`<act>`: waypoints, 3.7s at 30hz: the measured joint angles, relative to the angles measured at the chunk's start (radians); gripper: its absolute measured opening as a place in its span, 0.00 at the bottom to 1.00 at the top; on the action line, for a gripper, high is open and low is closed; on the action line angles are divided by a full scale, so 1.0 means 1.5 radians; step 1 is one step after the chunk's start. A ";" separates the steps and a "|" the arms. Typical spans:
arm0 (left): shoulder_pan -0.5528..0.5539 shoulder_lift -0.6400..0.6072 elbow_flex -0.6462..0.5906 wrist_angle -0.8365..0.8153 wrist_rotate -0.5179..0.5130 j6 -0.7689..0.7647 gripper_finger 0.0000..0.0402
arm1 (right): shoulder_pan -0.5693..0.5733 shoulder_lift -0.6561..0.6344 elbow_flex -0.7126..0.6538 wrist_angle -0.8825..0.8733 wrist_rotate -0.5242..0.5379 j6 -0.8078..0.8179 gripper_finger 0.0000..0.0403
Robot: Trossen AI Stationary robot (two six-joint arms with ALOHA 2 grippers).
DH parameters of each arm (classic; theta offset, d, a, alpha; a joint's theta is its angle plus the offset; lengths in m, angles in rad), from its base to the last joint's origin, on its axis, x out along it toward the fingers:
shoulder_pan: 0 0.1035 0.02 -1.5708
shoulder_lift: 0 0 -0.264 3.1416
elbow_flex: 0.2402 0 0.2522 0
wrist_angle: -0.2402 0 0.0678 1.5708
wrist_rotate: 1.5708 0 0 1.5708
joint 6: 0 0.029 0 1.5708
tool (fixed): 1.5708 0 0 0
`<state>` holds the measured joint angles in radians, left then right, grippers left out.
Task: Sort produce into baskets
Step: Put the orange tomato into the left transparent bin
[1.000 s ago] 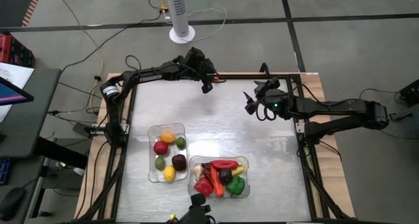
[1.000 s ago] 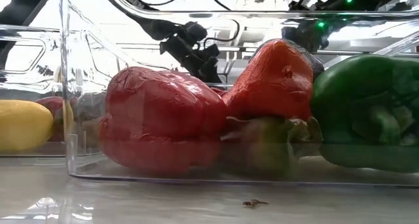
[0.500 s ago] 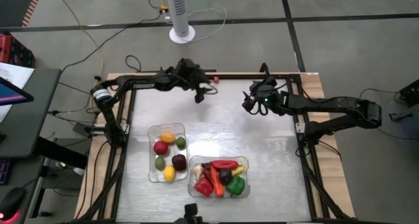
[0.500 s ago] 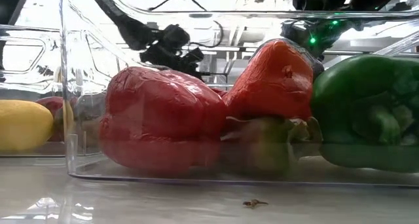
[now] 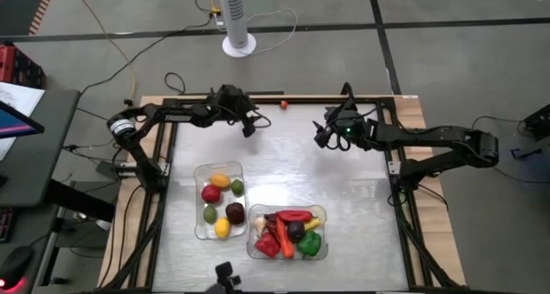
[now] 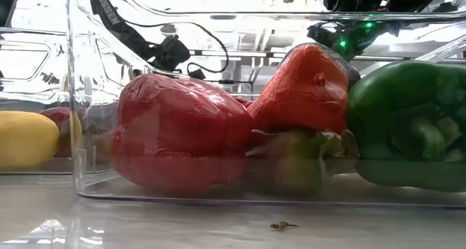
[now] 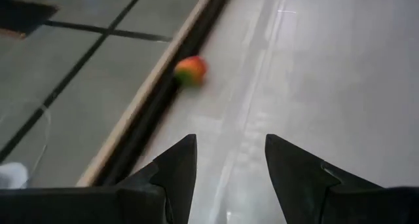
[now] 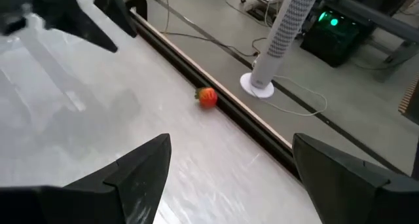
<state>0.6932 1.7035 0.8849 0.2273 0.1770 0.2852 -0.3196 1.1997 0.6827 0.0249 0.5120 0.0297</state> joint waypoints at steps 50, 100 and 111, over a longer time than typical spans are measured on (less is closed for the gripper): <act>0.012 0.295 0.362 -0.210 0.013 -0.008 0.44 | 0.017 -0.002 0.000 0.014 -0.012 -0.003 0.85; 0.030 0.316 0.446 -0.279 0.051 0.175 0.57 | 0.011 -0.002 0.000 0.030 -0.013 -0.008 0.85; 0.009 0.317 0.500 -0.415 -0.039 0.188 0.57 | 0.011 -0.002 0.000 0.026 -0.013 -0.008 0.85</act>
<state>0.7070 2.1792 1.6347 -0.3946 0.1188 0.5677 -0.3035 1.1966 0.6827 0.0635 0.4927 0.0173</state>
